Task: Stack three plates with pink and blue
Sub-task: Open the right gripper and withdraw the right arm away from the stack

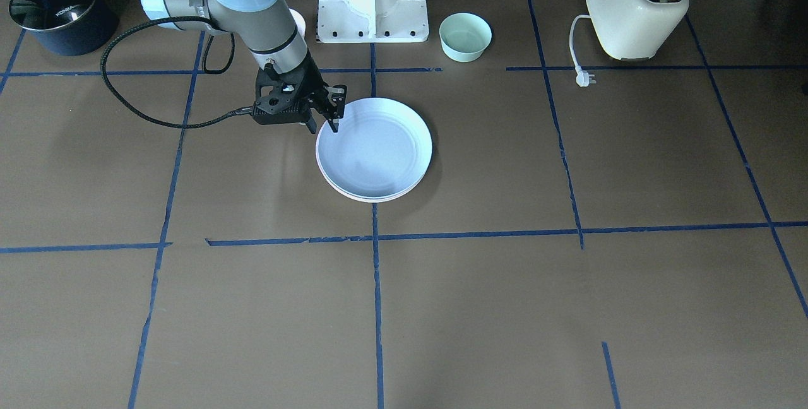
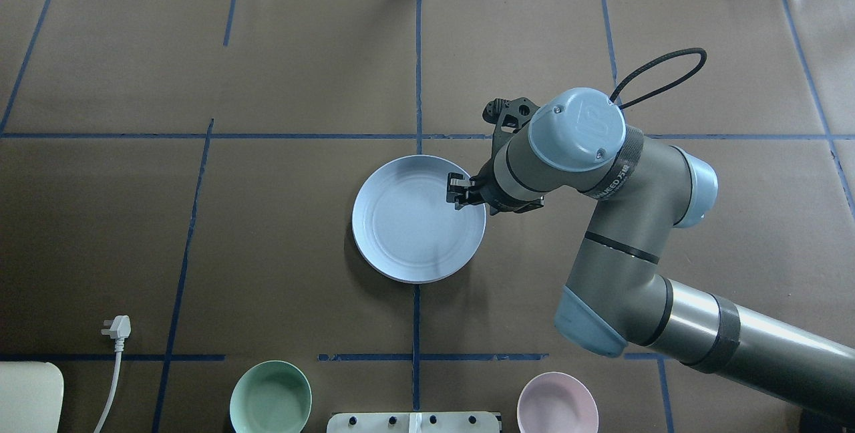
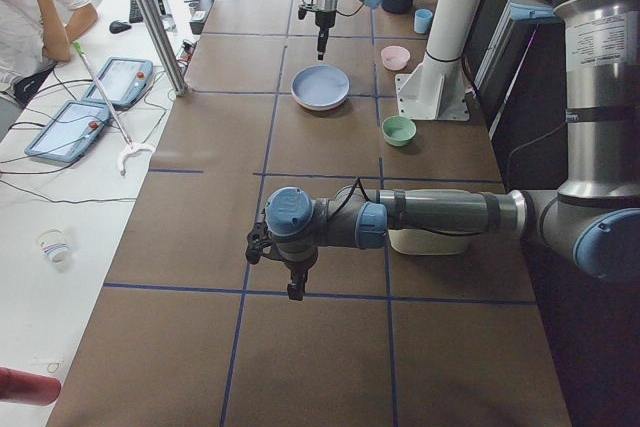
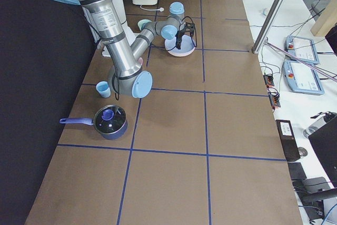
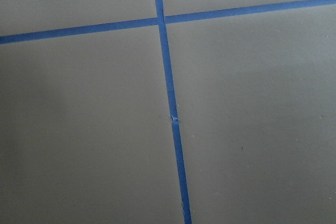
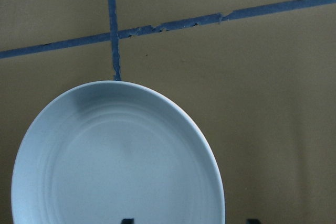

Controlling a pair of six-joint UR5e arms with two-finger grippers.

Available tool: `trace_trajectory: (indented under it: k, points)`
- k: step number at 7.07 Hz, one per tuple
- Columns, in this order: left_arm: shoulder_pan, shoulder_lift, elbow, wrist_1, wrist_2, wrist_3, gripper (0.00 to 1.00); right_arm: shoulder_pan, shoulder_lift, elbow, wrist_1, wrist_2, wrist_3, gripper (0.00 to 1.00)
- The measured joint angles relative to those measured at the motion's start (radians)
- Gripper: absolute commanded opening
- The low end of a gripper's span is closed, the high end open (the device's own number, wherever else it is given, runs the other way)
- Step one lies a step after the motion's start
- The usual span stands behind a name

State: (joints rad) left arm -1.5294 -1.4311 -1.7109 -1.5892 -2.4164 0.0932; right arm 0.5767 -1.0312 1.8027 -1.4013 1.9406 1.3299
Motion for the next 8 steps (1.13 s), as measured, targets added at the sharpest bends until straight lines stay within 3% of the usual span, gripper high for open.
trace_trajectory:
  k: [1, 3, 6, 8]
  points:
    - [0.0, -0.001, 0.003, -0.003, 0.004, 0.002, 1.0, 0.051, -0.013, -0.003, -0.006, 0.038, -0.053, 1.0]
    - [0.001, -0.003, 0.025, -0.001, 0.053, 0.002, 1.0, 0.244, -0.097, -0.044, -0.025, 0.195, -0.322, 1.0]
    - [0.002, 0.002, 0.026, 0.027, 0.101, 0.002, 1.0, 0.57, -0.267, -0.113, -0.194, 0.3, -1.034, 1.0]
    - [0.001, -0.038, -0.011, 0.162, 0.095, 0.008, 1.0, 0.776, -0.452, -0.116, -0.222, 0.363, -1.391, 1.0]
